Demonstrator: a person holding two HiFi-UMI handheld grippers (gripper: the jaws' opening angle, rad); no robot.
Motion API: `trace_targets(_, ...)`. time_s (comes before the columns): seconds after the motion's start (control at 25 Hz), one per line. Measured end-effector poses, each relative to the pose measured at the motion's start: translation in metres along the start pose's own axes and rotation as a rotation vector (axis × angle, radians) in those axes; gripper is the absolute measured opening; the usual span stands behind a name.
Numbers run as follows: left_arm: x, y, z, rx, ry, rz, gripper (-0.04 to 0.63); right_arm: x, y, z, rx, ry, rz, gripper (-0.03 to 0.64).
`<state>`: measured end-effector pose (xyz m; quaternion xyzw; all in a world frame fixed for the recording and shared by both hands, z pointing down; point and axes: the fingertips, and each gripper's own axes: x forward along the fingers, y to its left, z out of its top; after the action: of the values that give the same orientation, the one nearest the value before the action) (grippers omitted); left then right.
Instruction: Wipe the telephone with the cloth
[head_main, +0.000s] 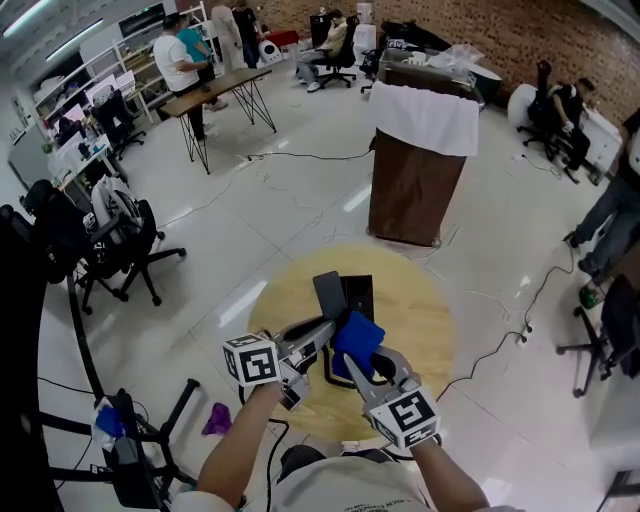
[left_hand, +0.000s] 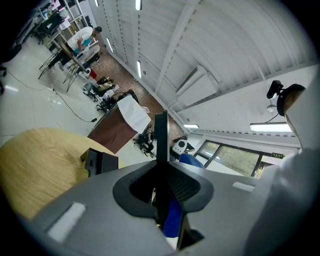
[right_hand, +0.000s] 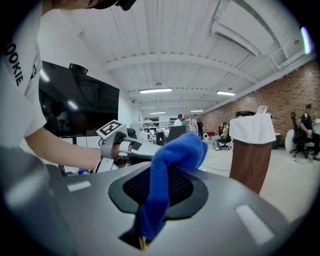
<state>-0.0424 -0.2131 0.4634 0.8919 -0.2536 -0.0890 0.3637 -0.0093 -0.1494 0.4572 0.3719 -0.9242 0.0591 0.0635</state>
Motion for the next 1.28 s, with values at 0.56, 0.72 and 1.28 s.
trace_targets(0.56, -0.003, -0.017, -0.022, 0.047, 0.063, -0.01, 0.063, 0.001, -0.009, 0.039, -0.099, -0.059, -0.02, 0.061)
trace_targets(0.72, -0.003, -0.02, -0.025, 0.052, 0.062, -0.011, 0.063, 0.001, -0.012, 0.046, -0.118, -0.069, -0.027, 0.061)
trace_targets(1.28, -0.001, -0.029, -0.041, 0.076, 0.089, 0.001, 0.063, 0.01, -0.023, 0.084, -0.21, -0.109, -0.031, 0.061)
